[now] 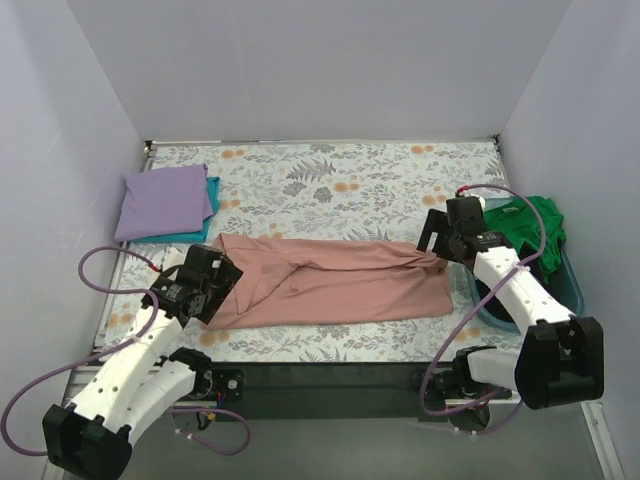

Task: Fold and stack the t-shirts
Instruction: Fold the tshirt

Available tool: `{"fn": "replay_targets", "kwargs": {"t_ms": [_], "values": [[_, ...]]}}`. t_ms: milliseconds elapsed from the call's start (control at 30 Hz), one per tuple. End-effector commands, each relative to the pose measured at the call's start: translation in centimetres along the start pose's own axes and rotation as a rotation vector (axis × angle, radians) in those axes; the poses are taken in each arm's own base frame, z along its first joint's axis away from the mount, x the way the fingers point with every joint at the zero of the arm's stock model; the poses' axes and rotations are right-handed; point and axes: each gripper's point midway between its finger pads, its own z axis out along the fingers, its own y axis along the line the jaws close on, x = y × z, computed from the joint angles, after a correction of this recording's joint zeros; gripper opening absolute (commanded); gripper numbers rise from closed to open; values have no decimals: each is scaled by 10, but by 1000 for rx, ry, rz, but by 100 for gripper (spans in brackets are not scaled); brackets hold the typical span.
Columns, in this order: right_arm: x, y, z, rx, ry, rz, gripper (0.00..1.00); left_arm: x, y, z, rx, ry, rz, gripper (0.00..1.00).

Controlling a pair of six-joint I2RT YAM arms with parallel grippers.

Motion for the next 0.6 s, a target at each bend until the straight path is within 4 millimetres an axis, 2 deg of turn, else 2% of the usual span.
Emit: {"fn": "replay_targets", "kwargs": {"t_ms": [0, 33, 67, 100, 133, 167, 233, 267, 333, 367, 400, 433, 467, 500, 533, 567], "values": [[-14, 41, -31, -194, -49, -70, 98, -11, -31, -15, 108, -19, 13, 96], [-17, 52, -38, -236, -66, -99, 98, -10, -39, -15, 131, -8, 29, 97], [-10, 74, -48, -304, -67, -158, 98, -9, -53, -13, 177, 2, 39, 97], [-4, 93, -56, -387, -59, -214, 98, -3, -55, -2, 152, 26, 84, 98], [-7, 116, -64, -481, -97, -256, 98, 1, -61, 2, 156, 51, 92, 98], [6, 143, -75, -587, -90, -323, 98, -1, -71, 6, 166, 50, 102, 98], [22, 184, -96, -804, -87, -434, 98, 5, -74, 26, 103, 82, 135, 98], [29, 212, -106, -908, -101, -492, 99, 2, -88, 29, 130, 80, 139, 98], [44, 243, -121, -1031, -104, -611, 98, 3, -87, 49, 76, 117, 127, 98], [56, 270, -129, -1101, -106, -671, 98, -1, -93, 53, 79, 120, 113, 98], [60, 284, -133, -1137, -109, -707, 98, -10, -88, 62, 50, 109, 78, 98], [74, 295, -121, -1146, -84, -772, 98, -15, -85, 71, 33, 112, 70, 98], [80, 310, -125, -1181, -101, -811, 98, -15, -92, 75, 69, 142, 56, 98], [72, 327, -133, -1218, -144, -830, 98, -28, -87, 82, 62, 135, 17, 98], [85, 337, -115, -1222, -105, -866, 98, -30, -88, 87, 70, 145, 13, 98], [88, 346, -113, -1239, -97, -877, 98, -31, -89, 95, 73, 152, 26, 98]]}}
